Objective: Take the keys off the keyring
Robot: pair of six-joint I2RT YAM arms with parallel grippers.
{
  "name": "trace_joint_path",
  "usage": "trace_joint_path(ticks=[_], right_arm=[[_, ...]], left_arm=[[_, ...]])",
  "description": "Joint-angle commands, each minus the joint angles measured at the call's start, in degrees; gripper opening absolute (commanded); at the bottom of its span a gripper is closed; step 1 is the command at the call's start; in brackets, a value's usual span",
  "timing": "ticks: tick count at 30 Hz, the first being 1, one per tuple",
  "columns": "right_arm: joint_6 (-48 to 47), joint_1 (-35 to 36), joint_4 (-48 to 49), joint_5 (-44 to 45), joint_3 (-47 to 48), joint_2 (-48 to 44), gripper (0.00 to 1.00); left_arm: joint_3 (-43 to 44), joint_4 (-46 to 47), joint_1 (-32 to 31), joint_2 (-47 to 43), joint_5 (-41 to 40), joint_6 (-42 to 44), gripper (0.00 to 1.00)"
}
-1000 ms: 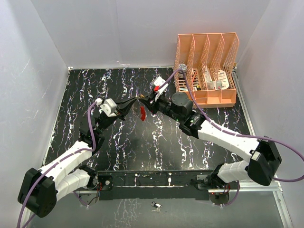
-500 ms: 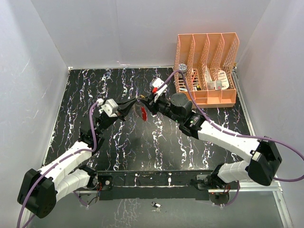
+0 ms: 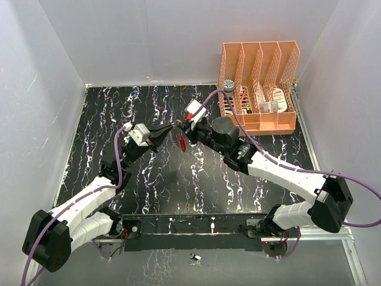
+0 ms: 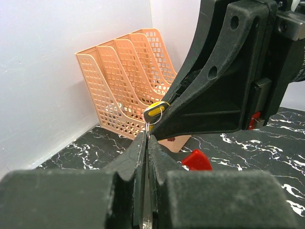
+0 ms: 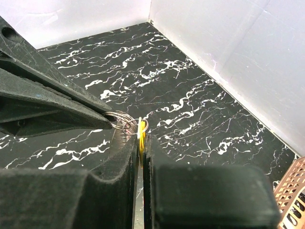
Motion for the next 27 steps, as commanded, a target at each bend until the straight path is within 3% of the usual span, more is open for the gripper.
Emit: trace_joint_path(ticks=[1, 27], right_arm=[[-3.42, -0.51, 3.99, 4.7, 4.15, -3.12, 0.0], [-7.29, 1.34, -0.06, 3.94, 9.63, -3.58, 0.0]], left_arm=[[1.65, -0.35, 0.1, -0.11, -1.31, 0.28, 0.0], [2.88, -2.14, 0.1, 2.41, -5.11, 0.21, 0.0]])
